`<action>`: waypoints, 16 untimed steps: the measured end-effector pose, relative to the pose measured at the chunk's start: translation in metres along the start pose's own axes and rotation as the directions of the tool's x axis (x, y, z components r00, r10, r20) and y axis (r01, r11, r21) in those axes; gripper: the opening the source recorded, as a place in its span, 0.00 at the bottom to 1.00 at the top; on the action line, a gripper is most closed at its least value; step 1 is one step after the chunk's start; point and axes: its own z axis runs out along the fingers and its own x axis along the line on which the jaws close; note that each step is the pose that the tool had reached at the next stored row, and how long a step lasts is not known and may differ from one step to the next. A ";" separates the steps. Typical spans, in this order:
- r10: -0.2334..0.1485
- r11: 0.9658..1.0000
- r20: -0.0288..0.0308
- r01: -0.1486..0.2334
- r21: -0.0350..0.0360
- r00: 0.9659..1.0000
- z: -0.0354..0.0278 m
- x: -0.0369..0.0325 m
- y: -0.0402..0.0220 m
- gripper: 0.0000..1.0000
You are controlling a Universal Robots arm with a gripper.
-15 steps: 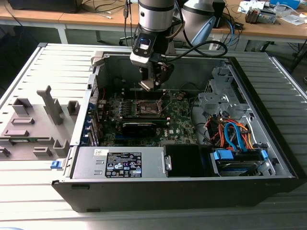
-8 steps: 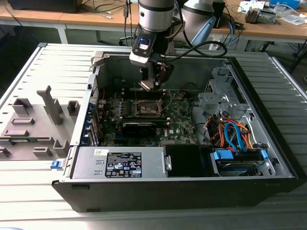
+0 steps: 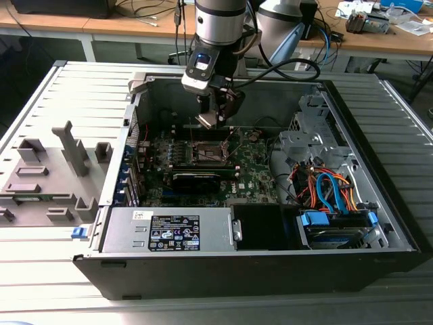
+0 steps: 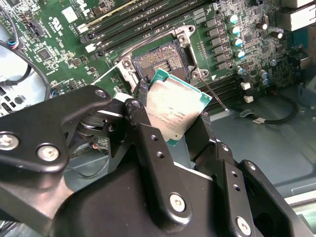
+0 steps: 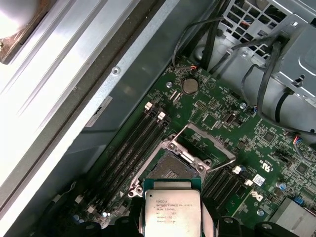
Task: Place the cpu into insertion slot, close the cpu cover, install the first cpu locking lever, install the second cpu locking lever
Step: 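Place the cpu into insertion slot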
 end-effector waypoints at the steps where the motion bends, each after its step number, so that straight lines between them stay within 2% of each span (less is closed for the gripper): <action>1: 0.003 1.000 0.000 -0.003 0.000 1.000 0.0000 0.0000 0.0000 0.55; 16: 0.041 0.999 0.001 -0.041 0.000 0.999 0.0008 0.0000 0.0000 0.55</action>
